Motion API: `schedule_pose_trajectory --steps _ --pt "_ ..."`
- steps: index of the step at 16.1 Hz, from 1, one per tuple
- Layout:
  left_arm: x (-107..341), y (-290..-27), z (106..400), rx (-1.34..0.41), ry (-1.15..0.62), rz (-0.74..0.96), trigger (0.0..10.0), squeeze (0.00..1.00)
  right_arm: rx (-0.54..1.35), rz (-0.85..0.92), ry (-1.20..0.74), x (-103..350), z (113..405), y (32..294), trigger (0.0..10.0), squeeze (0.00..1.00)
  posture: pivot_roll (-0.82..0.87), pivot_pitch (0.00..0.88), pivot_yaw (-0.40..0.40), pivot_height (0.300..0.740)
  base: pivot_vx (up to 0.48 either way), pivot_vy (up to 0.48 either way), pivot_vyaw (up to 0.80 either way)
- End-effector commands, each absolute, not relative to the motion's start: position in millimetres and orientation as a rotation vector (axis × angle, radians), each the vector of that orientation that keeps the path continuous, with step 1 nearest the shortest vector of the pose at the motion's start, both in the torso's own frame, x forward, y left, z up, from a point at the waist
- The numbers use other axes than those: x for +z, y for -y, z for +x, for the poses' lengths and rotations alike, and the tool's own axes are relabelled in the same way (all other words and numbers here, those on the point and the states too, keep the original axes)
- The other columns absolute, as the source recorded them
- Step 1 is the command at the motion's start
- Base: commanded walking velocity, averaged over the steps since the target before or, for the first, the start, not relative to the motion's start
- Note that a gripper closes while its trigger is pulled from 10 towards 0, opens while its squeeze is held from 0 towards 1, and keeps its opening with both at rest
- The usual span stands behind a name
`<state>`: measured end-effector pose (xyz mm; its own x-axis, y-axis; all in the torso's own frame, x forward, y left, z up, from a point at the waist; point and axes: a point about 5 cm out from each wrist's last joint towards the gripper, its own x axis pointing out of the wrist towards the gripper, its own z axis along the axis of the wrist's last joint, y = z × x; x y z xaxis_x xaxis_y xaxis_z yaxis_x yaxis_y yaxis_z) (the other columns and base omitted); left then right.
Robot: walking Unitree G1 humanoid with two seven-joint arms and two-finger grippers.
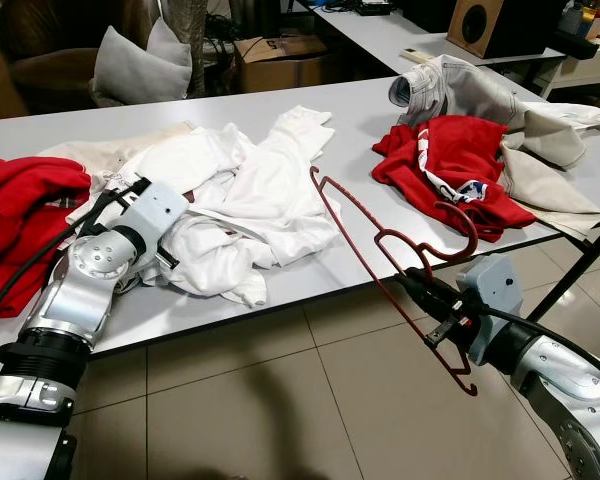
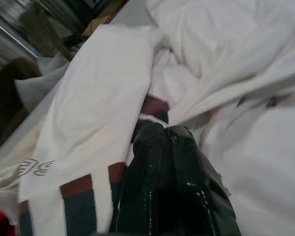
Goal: Hang hanger
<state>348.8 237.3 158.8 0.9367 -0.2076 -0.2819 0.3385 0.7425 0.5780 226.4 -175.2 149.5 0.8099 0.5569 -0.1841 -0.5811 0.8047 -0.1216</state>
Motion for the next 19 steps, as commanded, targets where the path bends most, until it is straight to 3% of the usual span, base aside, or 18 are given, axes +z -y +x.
schedule_pose_trajectory --steps 1,3,4,7,12,15,16,17,18,19 --pt "169 -235 349 -0.321 -0.167 0.621 0.0 0.00 0.620 -0.190 -0.125 153 227 176 10.0 0.00 -0.18 0.000 0.021 0.740 0.000 0.000 0.00" --pt "177 -232 346 -0.360 -0.135 0.561 0.0 0.00 0.626 -0.185 -0.123 153 227 175 10.0 0.00 -0.18 0.000 0.024 0.740 0.000 0.000 0.00" --pt "195 -224 344 -0.402 -0.071 0.441 0.0 0.00 0.674 -0.139 -0.117 156 225 171 10.0 0.00 -0.18 0.000 0.024 0.740 0.000 0.000 0.00" --pt "234 -212 345 -0.429 0.071 0.286 0.0 0.00 0.876 -0.079 -0.150 160 210 159 10.0 0.00 -0.18 0.000 0.022 0.740 0.000 0.000 0.00" --pt "257 -200 342 -0.500 0.127 0.319 0.0 0.00 0.945 -0.040 -0.187 160 201 161 10.0 0.00 -0.17 0.000 0.021 0.740 0.000 0.000 0.00" --pt "225 -203 336 -0.513 -0.032 0.504 0.0 0.00 0.903 -0.067 -0.209 158 203 167 10.0 0.00 -0.17 0.000 0.020 0.740 0.000 0.000 0.00" --pt "205 -212 336 -0.450 -0.122 0.596 10.0 0.00 0.858 -0.098 -0.235 154 206 173 10.0 0.00 -0.17 0.000 0.020 0.740 0.000 0.000 0.00" --pt "202 -215 337 -0.428 -0.132 0.594 10.0 0.00 0.854 -0.105 -0.236 154 206 174 10.0 0.00 -0.17 0.000 0.022 0.740 0.000 0.000 0.00" --pt "189 -221 338 -0.399 -0.179 0.556 10.0 1.00 0.844 -0.109 -0.240 153 206 175 10.0 0.00 -0.18 0.000 0.021 0.740 0.000 0.000 0.00" --pt "177 -225 336 -0.395 -0.231 0.551 10.0 1.00 0.841 -0.109 -0.244 153 206 176 10.0 0.00 -0.18 0.000 0.024 0.740 0.000 0.000 0.00"
